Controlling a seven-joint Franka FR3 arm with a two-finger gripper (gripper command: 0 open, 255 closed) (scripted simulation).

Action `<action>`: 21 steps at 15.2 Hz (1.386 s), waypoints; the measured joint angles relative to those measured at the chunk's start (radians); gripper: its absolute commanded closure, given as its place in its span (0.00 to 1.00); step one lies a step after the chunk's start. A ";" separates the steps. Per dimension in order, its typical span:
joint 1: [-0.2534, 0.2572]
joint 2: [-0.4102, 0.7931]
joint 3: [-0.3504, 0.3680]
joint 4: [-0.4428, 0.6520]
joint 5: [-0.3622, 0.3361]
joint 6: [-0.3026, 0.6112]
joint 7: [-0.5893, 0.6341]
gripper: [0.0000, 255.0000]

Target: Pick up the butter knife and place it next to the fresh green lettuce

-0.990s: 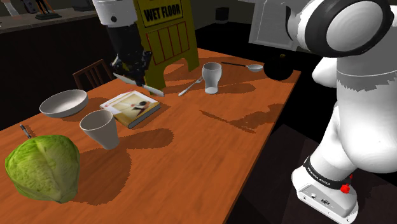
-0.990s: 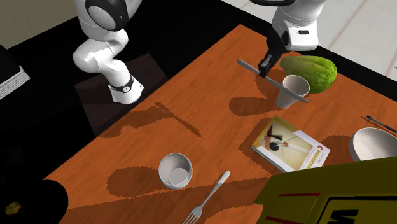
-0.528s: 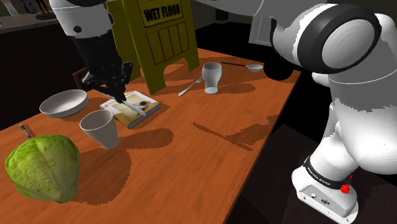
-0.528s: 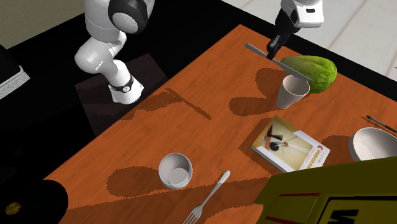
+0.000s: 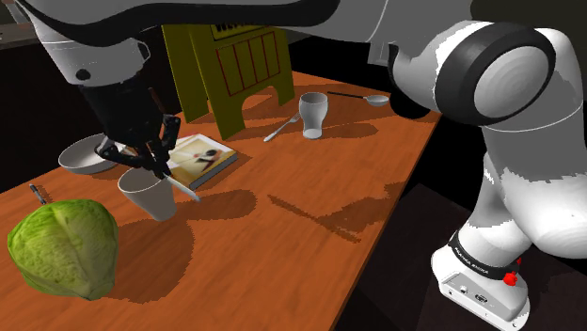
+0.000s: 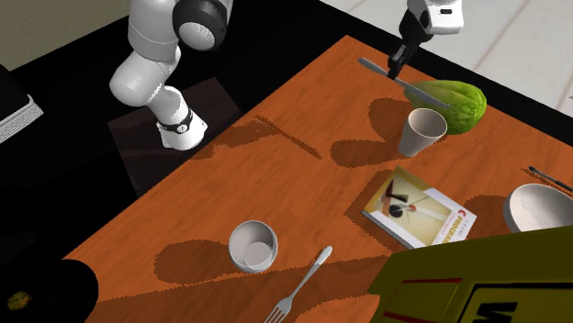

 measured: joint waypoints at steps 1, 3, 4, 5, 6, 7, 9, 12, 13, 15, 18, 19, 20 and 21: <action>-0.004 -0.006 0.000 -0.022 0.001 0.016 0.000 1.00; -0.012 -0.022 0.001 -0.076 0.005 0.054 -0.001 1.00; -0.016 -0.028 0.001 -0.100 0.006 0.071 -0.001 1.00; -0.017 -0.028 0.001 -0.114 0.006 0.085 -0.001 1.00; -0.019 -0.032 0.002 -0.134 0.007 0.101 0.001 1.00; -0.023 -0.040 0.002 -0.161 0.009 0.120 -0.001 1.00; -0.027 -0.046 0.002 -0.199 0.010 0.152 0.001 1.00; -0.033 -0.056 0.002 -0.256 0.012 0.199 0.002 1.00; -0.036 -0.061 0.002 -0.278 0.013 0.217 0.000 1.00; -0.036 -0.062 0.003 -0.305 0.013 0.244 0.004 1.00; -0.041 -0.064 0.002 -0.349 0.013 0.286 0.004 1.00; -0.041 -0.061 0.001 -0.359 0.012 0.298 0.004 1.00; -0.041 -0.058 0.001 -0.369 0.011 0.311 0.005 1.00; -0.043 -0.059 0.000 -0.383 0.011 0.324 0.005 1.00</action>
